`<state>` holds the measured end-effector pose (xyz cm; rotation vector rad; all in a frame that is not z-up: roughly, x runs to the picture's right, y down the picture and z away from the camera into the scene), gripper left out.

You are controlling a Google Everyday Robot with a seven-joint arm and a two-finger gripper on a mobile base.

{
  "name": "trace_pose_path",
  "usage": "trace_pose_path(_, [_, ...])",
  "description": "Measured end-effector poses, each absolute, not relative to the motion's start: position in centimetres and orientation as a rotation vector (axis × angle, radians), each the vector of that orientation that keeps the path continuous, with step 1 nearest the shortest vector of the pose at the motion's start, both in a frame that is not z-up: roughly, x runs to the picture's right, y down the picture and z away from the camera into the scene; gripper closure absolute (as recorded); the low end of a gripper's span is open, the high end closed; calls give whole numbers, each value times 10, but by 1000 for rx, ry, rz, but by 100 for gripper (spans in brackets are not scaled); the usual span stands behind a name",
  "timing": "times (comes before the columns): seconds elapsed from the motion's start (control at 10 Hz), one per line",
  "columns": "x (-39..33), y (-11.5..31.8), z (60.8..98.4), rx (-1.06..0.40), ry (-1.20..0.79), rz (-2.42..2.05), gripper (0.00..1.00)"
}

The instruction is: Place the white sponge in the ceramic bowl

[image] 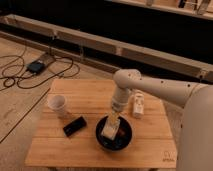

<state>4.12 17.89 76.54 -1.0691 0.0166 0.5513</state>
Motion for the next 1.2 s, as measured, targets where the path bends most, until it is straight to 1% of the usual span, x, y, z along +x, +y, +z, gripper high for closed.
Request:
trace_pose_path(0.4, [36, 172, 761, -1068, -13, 531, 20])
trace_pose_path(0.9, [31, 138, 759, -1006, -88, 551, 20])
trace_pose_path(1.2, [30, 137, 759, -1007, -88, 549, 20])
